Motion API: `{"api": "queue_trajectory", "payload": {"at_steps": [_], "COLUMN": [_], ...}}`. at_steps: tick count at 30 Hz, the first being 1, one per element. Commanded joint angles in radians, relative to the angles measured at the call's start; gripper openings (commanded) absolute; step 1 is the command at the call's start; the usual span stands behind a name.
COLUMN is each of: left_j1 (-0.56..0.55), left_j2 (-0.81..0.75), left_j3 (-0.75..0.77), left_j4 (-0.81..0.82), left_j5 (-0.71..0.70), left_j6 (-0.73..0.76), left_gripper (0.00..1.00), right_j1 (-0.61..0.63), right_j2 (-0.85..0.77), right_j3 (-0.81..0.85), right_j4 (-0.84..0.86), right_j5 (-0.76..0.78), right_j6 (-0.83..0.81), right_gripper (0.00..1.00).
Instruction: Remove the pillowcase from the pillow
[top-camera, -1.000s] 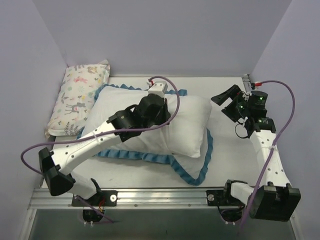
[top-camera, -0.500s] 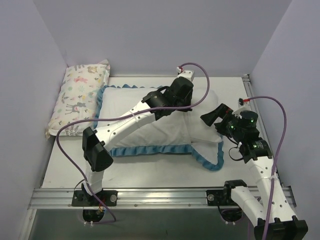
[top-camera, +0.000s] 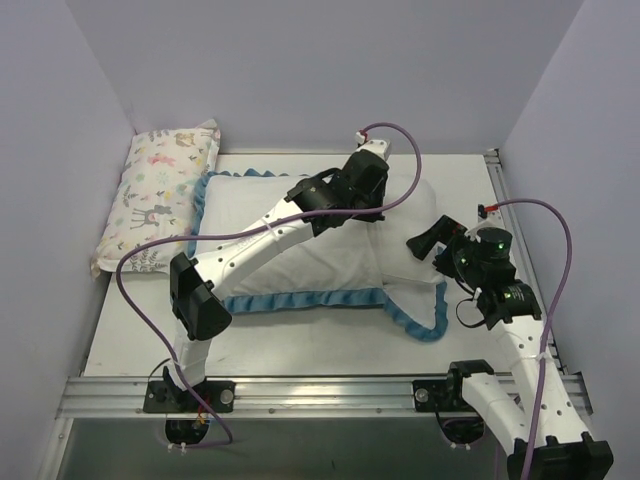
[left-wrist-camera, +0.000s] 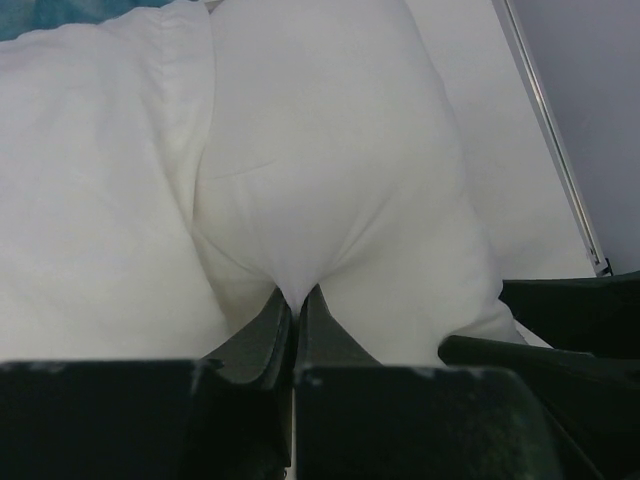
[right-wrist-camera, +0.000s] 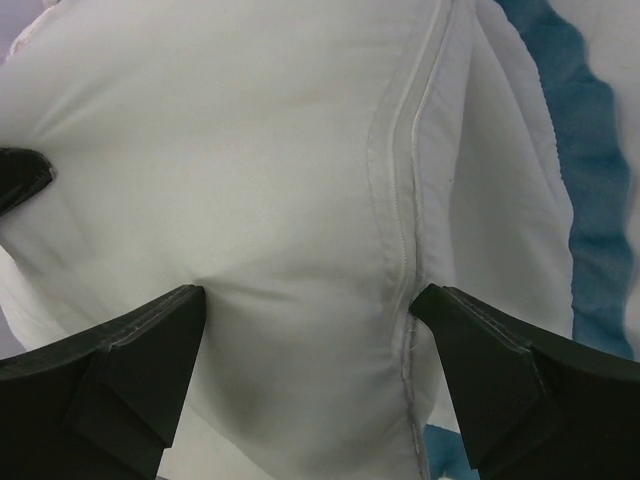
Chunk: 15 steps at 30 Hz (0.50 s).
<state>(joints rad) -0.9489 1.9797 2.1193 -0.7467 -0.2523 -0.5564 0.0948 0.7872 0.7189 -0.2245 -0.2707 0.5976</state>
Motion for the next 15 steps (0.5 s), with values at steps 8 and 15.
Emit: {"api": "queue_trajectory", "payload": {"at_steps": [8,15], "left_j1": [0.021,0.024], "left_j2": [-0.036,-0.022], "left_j3": [0.139,0.182], "left_j4": [0.113,0.107], "left_j5": [0.011,0.047], "left_j6": [0.018,0.009], "left_gripper": [0.00,0.00], "right_j1": [-0.092,-0.130], "right_j2": [0.009,0.032], "right_j3": [-0.050,-0.082], "right_j4": [0.054,0.117], "right_j5": [-0.234,-0.324], "right_j6": [0.042,0.067], "right_gripper": [1.00,1.00]}}
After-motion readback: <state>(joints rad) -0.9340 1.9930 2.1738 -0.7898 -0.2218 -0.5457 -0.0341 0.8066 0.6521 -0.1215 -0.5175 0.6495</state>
